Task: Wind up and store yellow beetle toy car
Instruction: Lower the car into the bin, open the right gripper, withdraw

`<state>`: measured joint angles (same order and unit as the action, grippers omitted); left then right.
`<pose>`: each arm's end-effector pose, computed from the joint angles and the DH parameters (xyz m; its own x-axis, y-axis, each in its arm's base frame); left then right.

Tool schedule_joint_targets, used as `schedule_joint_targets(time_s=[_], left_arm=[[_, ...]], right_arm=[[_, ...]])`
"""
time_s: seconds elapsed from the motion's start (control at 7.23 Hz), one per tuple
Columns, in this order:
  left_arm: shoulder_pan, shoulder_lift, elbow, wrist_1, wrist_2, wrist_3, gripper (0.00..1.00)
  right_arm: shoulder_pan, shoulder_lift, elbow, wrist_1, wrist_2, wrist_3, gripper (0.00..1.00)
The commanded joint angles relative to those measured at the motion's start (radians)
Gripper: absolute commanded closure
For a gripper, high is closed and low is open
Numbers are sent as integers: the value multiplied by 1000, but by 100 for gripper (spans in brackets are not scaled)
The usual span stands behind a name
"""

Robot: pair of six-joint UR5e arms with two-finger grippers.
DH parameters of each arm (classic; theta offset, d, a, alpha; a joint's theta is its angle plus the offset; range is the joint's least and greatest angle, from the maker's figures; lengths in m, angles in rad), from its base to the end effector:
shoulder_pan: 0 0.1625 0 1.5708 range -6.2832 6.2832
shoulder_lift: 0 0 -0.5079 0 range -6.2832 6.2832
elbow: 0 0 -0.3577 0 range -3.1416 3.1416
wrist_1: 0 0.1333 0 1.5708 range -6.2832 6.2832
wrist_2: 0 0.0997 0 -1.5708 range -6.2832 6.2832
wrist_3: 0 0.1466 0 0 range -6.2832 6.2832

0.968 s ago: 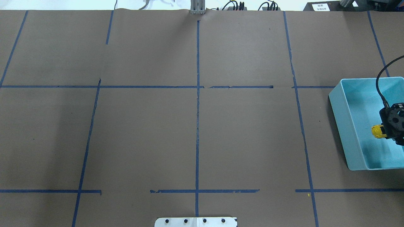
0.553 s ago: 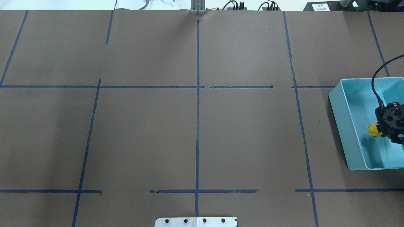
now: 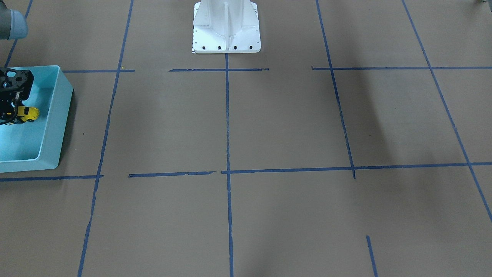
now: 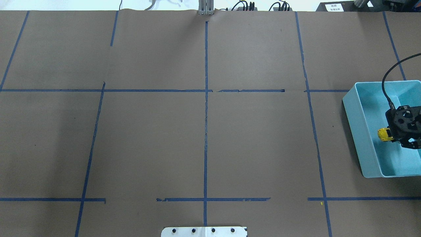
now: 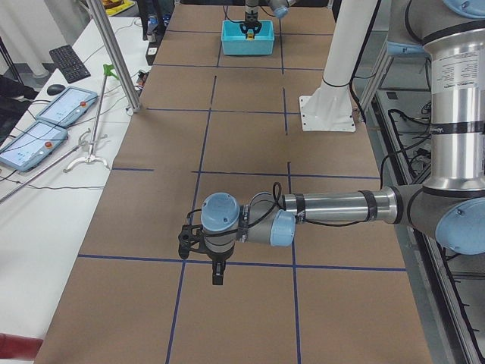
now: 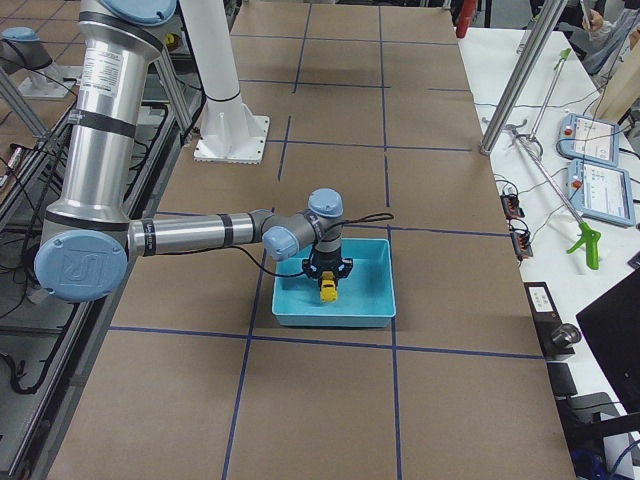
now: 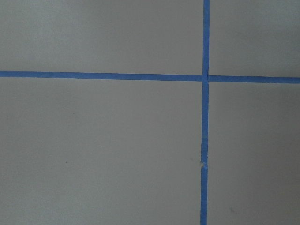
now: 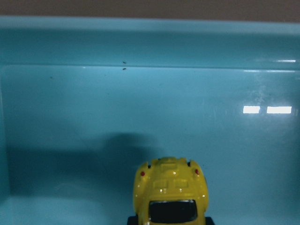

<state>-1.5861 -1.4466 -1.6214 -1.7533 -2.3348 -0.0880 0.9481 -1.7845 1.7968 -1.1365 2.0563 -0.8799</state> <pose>-0.0381 -0.4039 0.7872 0.7190 -0.0235 -0.6946 0.0787 0.9958 0.0478 -0.1782 -0.3594 0.7283 -0.0225 -0.9977 -0.0647 0.7983 -0.0569 0.5996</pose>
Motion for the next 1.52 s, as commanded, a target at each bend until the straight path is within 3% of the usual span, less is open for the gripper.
schedule_joint_targets(time_s=[0.0,0.28,0.55,0.83,1.24,1.38], left_arm=[[0,0,0,0,0,1,0],[0,2,-3,0,0,1,0],[0,2,-5,0,0,1,0],[0,3,-5,0,0,1,0],[0,3,-2,0,0,-1,0],[0,3,-3,0,0,-1,0]], right_arm=[[0,2,-7,3,37,1,0],[6,4,4,4,47,-1,0],[108,7,7,-15,111,-1,0],[296,5,31,-179,191,-1,0],[516,74,55,-522,188,27,0],[568,76,55,-528,197,229,0]])
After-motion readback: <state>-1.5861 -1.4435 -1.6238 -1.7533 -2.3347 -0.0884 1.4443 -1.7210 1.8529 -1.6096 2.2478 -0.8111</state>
